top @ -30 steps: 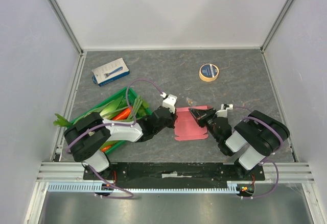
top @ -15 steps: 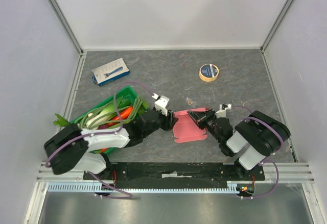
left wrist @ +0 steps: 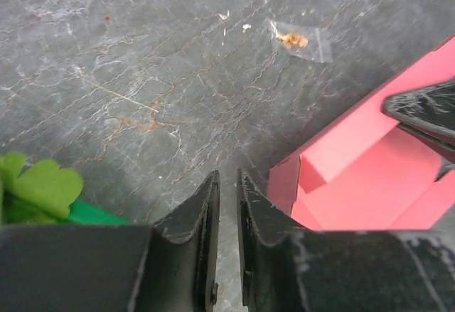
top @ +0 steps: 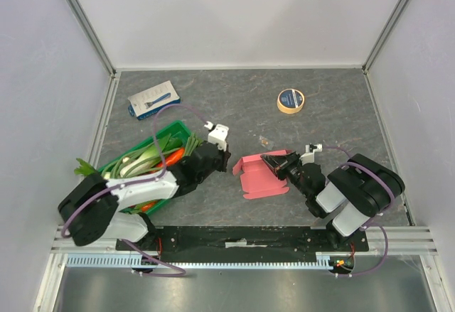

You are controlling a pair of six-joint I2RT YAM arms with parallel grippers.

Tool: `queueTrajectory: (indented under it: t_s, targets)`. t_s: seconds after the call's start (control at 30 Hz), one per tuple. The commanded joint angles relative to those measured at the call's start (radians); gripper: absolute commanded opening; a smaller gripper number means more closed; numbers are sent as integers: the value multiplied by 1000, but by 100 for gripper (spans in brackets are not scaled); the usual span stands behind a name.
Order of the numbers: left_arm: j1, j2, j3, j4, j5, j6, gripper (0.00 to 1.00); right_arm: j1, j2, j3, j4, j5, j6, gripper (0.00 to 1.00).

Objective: Fold the paper box

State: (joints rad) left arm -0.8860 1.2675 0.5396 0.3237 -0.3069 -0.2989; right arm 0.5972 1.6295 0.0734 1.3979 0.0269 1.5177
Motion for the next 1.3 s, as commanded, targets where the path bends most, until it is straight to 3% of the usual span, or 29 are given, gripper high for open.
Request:
queueTrajectory:
  t_s: [0.0,0.1,0.37,0.47,0.67,0.8,1.03,1.13,1.27]
  targets:
    - [-2,125,123,-91,33,121,21,-4,12,-26,-51,-15,-45,0]
    - [-16,142,77,-9,118,168,24,-7,18,-23,-37,-19,-37,0]
    - [-37,178,92,-20,299,234,27,-7,44,-18,-16,-22,-22,0]
    - [-47,184,95,-26,330,227,28,-7,55,-20,1,-22,-14,0]
    - [-59,184,62,58,310,198,43,-7,63,-18,10,-25,-16,0]
    - [-70,199,65,118,334,195,44,-7,78,-15,29,-25,-4,0]
    - [-71,167,56,57,394,219,45,-7,73,-15,30,-25,2,0]
    - [-51,147,85,-50,289,143,42,-7,70,-6,12,-25,-10,0]
    - [1,162,132,-120,370,37,42,-7,75,-15,15,-25,-27,0]
